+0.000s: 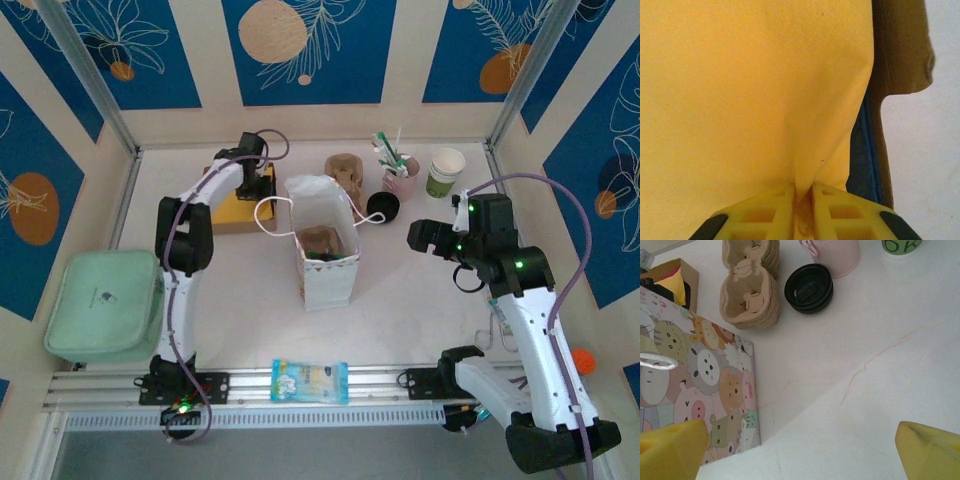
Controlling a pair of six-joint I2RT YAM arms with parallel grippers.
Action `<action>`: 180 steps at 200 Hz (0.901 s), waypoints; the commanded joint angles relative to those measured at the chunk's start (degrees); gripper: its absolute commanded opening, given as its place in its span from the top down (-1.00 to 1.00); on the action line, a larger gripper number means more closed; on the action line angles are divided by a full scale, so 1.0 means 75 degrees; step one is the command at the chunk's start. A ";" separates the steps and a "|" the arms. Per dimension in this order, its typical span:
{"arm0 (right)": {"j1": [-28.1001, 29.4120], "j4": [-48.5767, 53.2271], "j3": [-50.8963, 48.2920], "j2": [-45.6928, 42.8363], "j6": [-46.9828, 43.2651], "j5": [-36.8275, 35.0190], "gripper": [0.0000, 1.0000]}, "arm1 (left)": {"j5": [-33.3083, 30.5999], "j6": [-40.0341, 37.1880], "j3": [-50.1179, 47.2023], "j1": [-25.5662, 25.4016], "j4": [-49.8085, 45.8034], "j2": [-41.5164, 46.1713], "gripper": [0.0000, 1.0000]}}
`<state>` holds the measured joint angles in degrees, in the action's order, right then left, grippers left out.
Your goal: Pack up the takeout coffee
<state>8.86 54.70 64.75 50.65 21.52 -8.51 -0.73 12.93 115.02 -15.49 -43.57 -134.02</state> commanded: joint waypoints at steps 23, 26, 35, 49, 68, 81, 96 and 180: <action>-0.0047 0.0102 -0.0020 -0.0114 0.0099 0.0198 -0.93 | -0.0148 -0.0192 0.0164 0.0048 -0.0278 0.0474 0.71; -0.0047 0.0102 -0.0020 -0.0120 0.0096 0.0198 -0.93 | -0.0154 -0.0198 0.0166 0.0049 -0.0282 0.0467 0.72; -0.0054 0.0102 -0.0020 -0.0126 0.0107 0.0209 -0.93 | -0.0163 -0.0212 0.0161 0.0051 -0.0284 0.0489 0.72; -0.0049 0.0102 -0.0032 -0.0124 0.0113 0.0243 -0.93 | -0.0164 -0.0208 0.0156 0.0052 -0.0296 0.0512 0.72; -0.0051 0.0102 -0.0033 -0.0130 0.0119 0.0255 -0.93 | -0.0178 -0.0215 0.0162 0.0073 -0.0296 0.0553 0.72; -0.0055 0.0102 -0.0032 -0.0124 0.0119 0.0262 -0.93 | -0.0173 -0.0218 0.0157 0.0080 -0.0296 0.0593 0.72; -0.0046 0.0090 -0.0032 -0.0131 0.0131 0.0268 -0.93 | -0.0170 -0.0230 0.0158 0.0093 -0.0307 0.0629 0.72; -0.0045 0.0090 -0.0044 -0.0123 0.0131 0.0315 -0.93 | -0.0066 -0.0196 0.0074 0.0149 -0.0296 0.0876 0.64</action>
<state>8.75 54.70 64.75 50.65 21.54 -7.44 -1.17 11.86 115.02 -15.07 -44.49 -130.15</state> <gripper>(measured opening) 0.967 0.176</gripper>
